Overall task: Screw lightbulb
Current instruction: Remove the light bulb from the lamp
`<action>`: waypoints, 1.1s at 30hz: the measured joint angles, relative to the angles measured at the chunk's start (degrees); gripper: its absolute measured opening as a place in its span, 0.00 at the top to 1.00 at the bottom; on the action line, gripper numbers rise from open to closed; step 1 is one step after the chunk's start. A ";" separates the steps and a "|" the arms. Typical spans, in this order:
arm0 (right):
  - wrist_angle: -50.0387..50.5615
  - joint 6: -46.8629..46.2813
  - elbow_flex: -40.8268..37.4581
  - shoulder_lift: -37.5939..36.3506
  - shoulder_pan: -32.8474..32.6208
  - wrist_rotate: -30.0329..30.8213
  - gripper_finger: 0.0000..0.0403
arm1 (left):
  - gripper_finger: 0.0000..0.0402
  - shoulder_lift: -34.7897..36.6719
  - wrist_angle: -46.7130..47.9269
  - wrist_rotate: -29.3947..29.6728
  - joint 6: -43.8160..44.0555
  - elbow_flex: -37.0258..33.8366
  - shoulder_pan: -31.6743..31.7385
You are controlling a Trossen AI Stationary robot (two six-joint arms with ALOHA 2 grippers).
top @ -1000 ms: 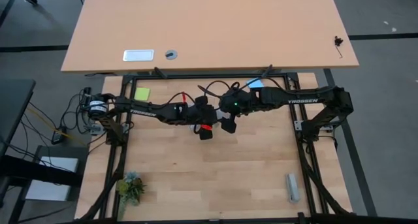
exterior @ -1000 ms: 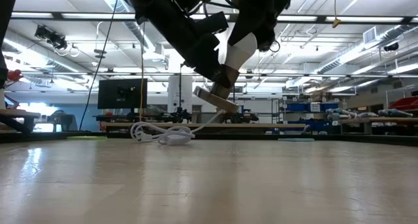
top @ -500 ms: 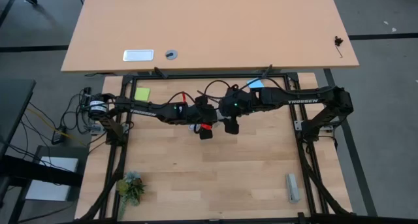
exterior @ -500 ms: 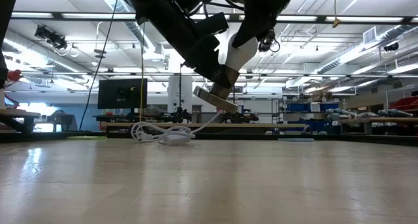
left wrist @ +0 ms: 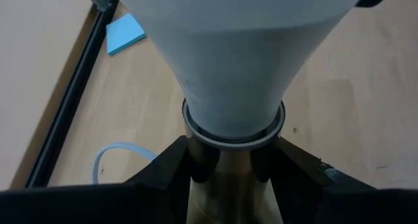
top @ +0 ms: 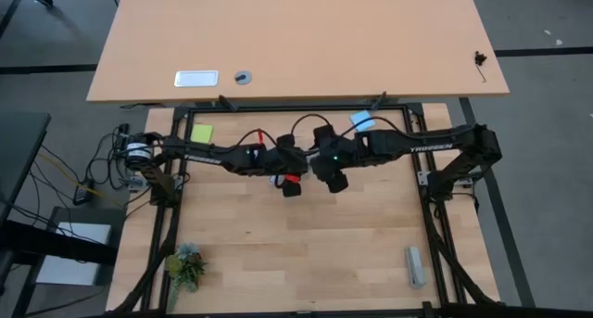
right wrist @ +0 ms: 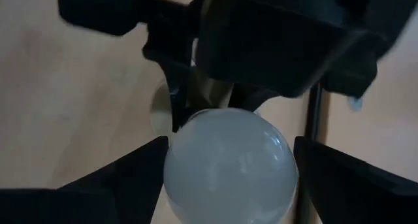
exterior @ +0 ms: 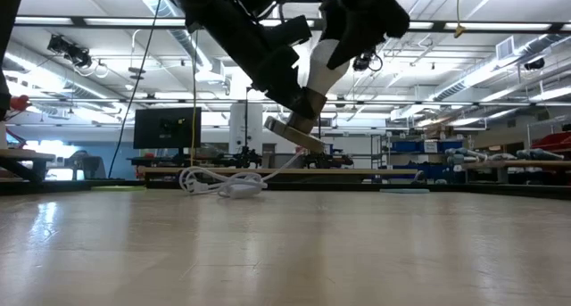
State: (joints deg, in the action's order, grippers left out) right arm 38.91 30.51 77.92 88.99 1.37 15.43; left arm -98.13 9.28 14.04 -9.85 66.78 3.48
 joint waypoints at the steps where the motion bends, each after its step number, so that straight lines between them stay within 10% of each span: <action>1: 1.00 -2.97 0.57 0.00 -0.37 0.13 0.17 | 0.60 0.05 0.00 -0.24 0.00 0.04 -0.07; 11: 7.65 -47.51 4.73 -0.09 0.35 -4.69 0.16 | 0.60 -0.06 1.43 -0.66 -0.17 -0.15 -0.17; 33: 6.25 -46.84 4.54 4.70 2.44 -6.54 0.19 | 0.60 -0.06 0.92 -0.15 1.51 -0.15 -0.10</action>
State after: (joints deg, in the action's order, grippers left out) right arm 45.16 -16.33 82.46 93.69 3.81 8.89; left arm -98.19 10.20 13.89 -8.34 66.63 3.38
